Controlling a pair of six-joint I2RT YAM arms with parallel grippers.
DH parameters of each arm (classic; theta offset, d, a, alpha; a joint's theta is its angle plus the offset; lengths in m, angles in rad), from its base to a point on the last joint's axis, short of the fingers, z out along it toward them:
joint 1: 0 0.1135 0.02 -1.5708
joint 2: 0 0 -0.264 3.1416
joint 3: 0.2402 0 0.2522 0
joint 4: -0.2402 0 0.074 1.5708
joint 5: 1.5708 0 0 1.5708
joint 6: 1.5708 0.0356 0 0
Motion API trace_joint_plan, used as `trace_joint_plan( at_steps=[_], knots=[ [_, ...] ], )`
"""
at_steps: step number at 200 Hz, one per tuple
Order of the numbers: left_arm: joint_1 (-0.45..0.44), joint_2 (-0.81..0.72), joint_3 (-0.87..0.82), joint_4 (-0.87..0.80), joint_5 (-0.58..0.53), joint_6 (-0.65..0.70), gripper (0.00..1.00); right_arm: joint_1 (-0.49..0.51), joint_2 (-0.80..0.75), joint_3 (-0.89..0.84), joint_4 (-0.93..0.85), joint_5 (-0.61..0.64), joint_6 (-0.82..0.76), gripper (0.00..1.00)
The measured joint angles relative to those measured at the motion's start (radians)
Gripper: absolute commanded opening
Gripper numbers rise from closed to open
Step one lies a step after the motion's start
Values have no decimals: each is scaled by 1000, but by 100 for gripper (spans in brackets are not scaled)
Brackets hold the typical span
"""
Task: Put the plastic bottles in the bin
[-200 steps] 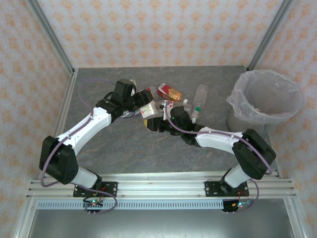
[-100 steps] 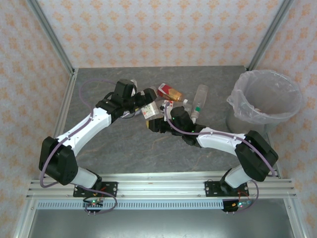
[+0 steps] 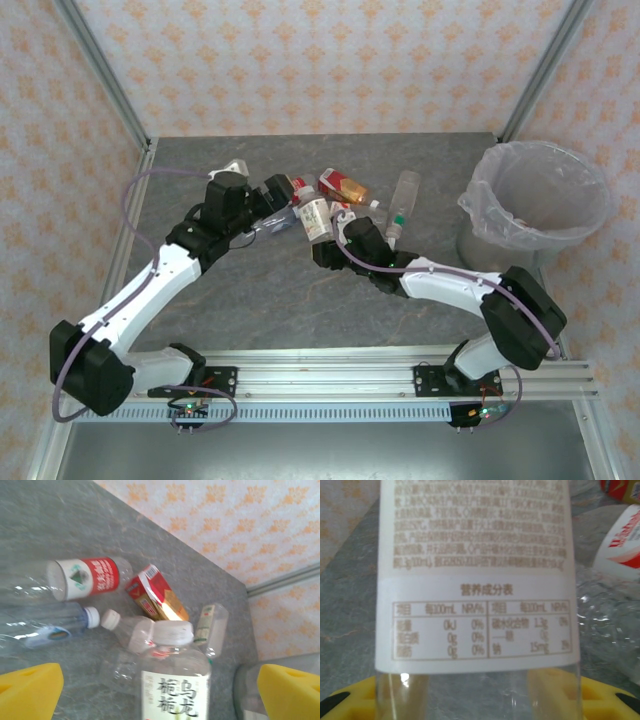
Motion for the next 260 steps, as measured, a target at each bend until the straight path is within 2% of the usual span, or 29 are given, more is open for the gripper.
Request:
trace_joint_plan(
  at_steps=[51, 100, 158, 206, 231, 260],
  knots=[
    [0, -32, -13, -69, -116, 46, 100, -26, -96, 47, -101, 120, -26, 21],
    [0, -77, -36, -133, -212, 42, 100, -104, -243, 138, -220, 192, -28, 21],
    [0, -111, -97, -113, -216, 43, 100, -119, -373, 261, -349, 290, -98, 20],
    [0, -23, -97, -95, -194, 47, 100, -130, -426, 382, -423, 446, -218, 20],
    [0, 8, -97, -95, -183, 46, 100, -209, -463, 391, -436, 504, -266, 20],
    [0, 12, -97, -94, -175, 47, 100, -386, -504, 387, -455, 525, -272, 21]
  ],
)
